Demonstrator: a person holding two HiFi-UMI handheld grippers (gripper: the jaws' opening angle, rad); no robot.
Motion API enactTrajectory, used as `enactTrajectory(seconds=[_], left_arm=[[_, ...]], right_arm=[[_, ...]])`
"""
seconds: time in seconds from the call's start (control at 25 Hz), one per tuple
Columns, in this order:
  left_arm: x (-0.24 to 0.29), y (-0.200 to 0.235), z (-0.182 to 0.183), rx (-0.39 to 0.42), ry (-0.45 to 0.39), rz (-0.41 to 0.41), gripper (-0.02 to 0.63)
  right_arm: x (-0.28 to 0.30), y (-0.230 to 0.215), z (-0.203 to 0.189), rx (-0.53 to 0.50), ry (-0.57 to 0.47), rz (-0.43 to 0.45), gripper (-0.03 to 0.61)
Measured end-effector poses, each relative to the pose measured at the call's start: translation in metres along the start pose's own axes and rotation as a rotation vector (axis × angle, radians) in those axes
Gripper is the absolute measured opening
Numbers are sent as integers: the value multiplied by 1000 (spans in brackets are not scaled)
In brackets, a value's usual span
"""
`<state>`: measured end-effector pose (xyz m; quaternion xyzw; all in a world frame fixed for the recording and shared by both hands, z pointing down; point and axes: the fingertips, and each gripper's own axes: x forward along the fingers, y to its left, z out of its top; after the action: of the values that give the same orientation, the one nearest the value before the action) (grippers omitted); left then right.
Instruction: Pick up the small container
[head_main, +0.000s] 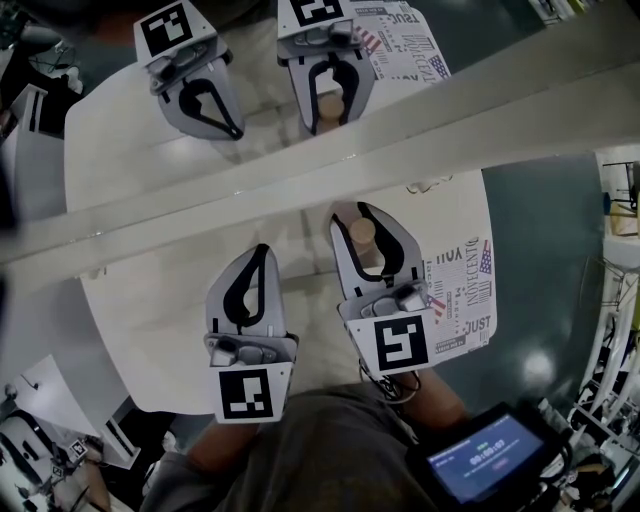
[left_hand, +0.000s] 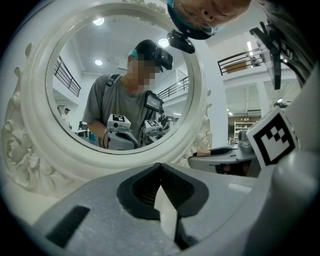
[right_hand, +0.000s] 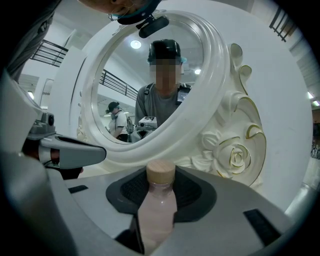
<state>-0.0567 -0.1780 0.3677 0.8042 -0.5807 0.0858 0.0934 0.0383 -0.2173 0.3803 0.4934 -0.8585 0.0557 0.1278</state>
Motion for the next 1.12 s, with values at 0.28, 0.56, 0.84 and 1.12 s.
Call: enactTrajectory(seconds=[0.28, 0.56, 0.84, 1.12], left_arm=[[0, -1, 1, 3, -2, -4, 11], [0, -1, 2, 1, -10, 0, 11], [-1, -2, 2, 0, -9, -3, 11], [-1, -3, 2, 1, -13, -4, 11]], right_arm=[[0, 0, 1, 3, 0, -3, 130], [0, 0, 0, 4, 4, -1, 130], [0, 0, -1, 3, 11, -2, 130], [0, 1, -2, 1, 12, -1, 130]])
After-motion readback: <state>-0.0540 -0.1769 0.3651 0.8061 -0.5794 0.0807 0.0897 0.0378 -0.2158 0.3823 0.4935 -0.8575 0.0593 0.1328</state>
